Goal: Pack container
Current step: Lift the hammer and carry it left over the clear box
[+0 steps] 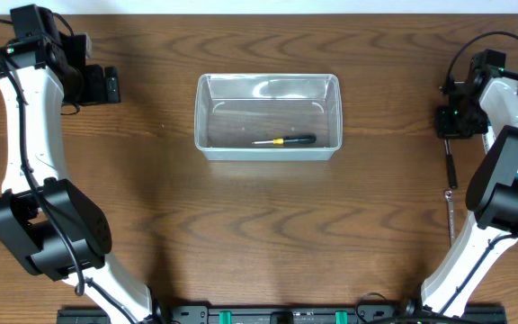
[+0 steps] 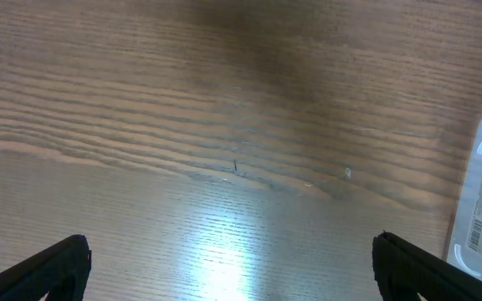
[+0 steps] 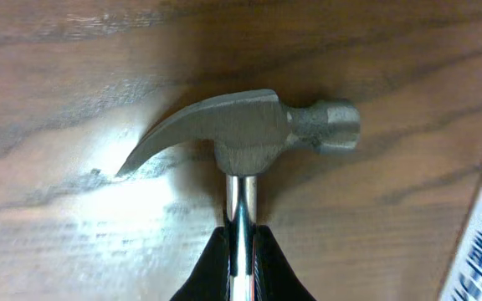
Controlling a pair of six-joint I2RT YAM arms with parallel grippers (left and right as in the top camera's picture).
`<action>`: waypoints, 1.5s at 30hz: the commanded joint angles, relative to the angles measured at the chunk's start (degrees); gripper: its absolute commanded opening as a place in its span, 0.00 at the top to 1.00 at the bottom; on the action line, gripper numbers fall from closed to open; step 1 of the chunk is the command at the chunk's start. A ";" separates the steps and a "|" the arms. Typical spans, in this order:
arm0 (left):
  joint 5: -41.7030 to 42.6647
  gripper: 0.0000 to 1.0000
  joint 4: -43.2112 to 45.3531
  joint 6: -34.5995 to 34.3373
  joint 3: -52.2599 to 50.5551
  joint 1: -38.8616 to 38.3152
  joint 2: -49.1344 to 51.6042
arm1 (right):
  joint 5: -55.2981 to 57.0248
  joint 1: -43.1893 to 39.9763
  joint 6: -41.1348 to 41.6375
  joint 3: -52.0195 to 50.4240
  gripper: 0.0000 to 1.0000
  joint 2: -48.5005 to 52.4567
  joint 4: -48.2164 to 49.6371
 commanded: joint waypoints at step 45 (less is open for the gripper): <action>-0.68 0.02 -0.15 0.55 -0.44 0.13 0.42 | -13.90 38.03 -25.16 48.13 0.99 0.20 -30.69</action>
